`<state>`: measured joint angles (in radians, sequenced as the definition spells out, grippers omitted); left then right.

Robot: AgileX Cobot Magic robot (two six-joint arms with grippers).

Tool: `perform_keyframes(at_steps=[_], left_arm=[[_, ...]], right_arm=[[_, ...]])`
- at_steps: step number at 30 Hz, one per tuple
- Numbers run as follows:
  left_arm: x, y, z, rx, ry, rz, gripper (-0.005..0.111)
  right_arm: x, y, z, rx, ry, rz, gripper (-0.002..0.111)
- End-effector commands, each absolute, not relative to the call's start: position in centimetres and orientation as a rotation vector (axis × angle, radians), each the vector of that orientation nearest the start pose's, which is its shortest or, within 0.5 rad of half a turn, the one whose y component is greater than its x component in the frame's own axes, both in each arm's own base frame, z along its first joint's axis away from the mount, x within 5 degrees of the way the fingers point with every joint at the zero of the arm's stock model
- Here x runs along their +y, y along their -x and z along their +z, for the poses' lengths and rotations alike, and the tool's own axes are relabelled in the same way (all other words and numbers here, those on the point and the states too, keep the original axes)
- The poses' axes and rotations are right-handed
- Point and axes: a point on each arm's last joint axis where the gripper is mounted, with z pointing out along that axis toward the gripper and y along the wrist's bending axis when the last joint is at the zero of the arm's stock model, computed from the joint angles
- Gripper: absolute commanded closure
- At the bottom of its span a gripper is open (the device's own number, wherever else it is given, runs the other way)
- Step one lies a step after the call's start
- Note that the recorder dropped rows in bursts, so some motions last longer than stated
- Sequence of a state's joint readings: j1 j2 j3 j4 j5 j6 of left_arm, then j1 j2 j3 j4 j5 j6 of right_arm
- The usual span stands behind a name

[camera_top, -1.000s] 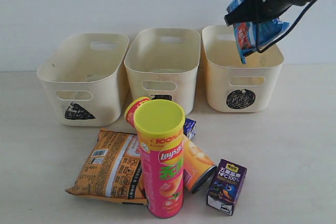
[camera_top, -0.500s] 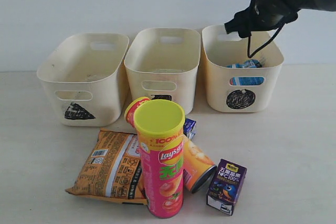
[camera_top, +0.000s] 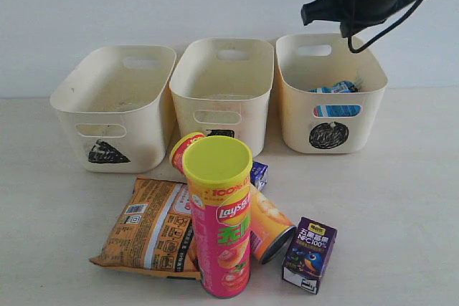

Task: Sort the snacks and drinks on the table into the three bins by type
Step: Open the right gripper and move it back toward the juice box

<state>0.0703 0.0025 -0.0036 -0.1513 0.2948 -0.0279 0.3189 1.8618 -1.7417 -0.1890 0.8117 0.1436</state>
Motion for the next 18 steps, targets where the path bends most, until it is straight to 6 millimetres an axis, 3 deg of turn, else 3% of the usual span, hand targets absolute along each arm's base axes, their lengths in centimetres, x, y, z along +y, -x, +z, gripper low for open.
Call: perform_keyframes(at_steps=[1, 10, 18], left_arm=[[0.0, -5.5, 18.7, 1.760, 0.192, -0.117, 0.102], [0.0, -5.5, 18.7, 1.760, 0.192, -0.117, 0.102], [0.0, -5.5, 18.7, 1.760, 0.192, -0.117, 0.102]], right_arm=[[13.1, -39.2, 34.0, 2.454, 0.427, 0.149, 0.108], [13.7, -35.8, 33.9, 2.492, 0.529, 0.358, 0.108], [12.6, -31.4, 33.1, 2.357, 0.415, 0.457, 0.108]])
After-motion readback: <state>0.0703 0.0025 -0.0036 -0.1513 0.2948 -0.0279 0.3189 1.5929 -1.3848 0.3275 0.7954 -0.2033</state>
